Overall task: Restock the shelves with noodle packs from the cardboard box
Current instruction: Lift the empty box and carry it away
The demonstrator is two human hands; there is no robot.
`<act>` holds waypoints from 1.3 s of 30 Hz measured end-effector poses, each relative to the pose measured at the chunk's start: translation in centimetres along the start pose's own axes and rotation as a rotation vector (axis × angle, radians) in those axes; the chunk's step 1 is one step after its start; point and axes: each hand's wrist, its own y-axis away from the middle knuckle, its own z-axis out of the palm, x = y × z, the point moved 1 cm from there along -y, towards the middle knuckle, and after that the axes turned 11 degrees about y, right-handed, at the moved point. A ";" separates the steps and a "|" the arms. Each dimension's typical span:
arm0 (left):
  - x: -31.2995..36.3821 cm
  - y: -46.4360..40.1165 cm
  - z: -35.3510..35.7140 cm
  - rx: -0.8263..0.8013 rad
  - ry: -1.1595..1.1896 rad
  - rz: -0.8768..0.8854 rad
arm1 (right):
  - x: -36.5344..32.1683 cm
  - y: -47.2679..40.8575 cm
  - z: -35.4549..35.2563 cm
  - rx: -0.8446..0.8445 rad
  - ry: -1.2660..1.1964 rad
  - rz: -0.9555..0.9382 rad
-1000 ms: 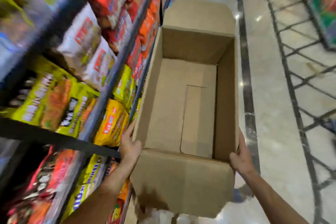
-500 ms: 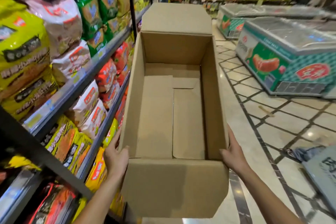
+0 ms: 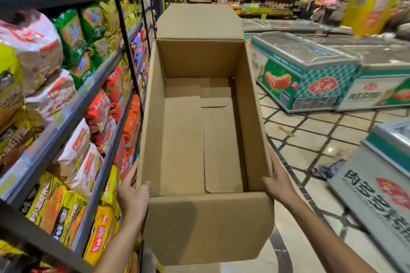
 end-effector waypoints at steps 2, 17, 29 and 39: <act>0.2 -0.3 0.7 -0.006 0.076 -0.045 | 0.1 0.1 -0.4 0.021 0.010 0.030; -3.2 -2.4 16.1 -0.102 0.188 -0.149 | 8.5 -8.0 -8.1 0.114 -0.042 0.075; -7.7 -5.1 34.0 -0.081 0.038 -0.051 | 17.1 -21.8 -18.5 0.083 -0.067 0.085; -10.8 -16.5 47.6 -0.138 -0.083 -0.024 | 20.6 -37.7 -20.5 0.124 -0.073 0.122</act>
